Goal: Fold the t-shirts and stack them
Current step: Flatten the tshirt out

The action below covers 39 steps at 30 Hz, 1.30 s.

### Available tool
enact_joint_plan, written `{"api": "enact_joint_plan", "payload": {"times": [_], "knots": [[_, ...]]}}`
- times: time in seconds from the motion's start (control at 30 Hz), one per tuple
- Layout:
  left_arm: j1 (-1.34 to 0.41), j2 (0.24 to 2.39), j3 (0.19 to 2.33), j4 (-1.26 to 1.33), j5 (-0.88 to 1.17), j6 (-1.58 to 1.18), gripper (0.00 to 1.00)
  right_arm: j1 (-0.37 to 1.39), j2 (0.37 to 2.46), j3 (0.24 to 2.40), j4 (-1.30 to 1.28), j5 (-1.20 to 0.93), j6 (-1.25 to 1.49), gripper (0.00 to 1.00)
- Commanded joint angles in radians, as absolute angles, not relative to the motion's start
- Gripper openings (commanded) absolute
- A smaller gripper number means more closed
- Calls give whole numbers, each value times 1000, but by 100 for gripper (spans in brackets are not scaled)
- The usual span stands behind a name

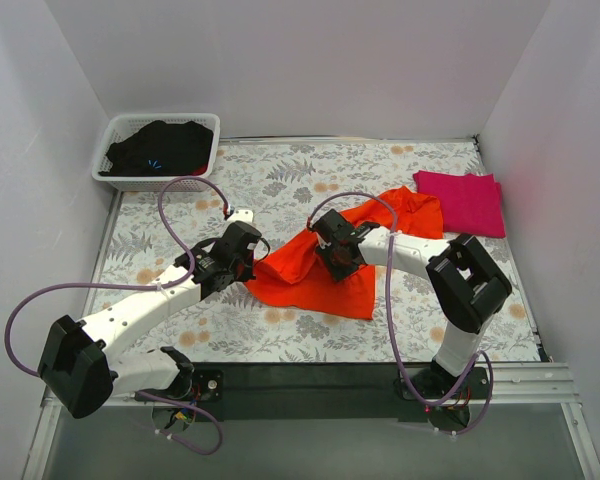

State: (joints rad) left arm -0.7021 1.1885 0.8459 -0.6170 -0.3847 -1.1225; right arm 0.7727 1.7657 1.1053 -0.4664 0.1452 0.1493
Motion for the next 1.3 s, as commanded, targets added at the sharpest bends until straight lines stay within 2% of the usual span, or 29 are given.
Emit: {"api": "enact_joint_plan", "payload": {"times": [0.0,0.2,0.43,0.5,0.53,0.73,1.17,1.27], "knots": [[-695,1161,839,-609,-396,-1115,0,772,1724,1141,-492,173,127,26],[-695,1160,834,-614,-408,-1112,0,770,1694,1158,-497,175,118,21],[-690,1158,833,-615,-413,-1108,0,736,1672,1154,-512,216,94,22],[-689,1163,833,-612,-397,-1112,0,735,1683,1143,-512,180,91,20],[-689,1160,831,-606,-384,-1114,0,736,1687,1126,-488,81,92,23],[-689,1161,830,-606,-382,-1112,0,739,1658,1106,-463,-32,64,25],[-689,1163,838,-607,-376,-1109,0,742,1713,1083,-466,-38,49,24],[-689,1163,838,-607,-377,-1109,0,742,1715,1085,-468,-29,48,19]]}}
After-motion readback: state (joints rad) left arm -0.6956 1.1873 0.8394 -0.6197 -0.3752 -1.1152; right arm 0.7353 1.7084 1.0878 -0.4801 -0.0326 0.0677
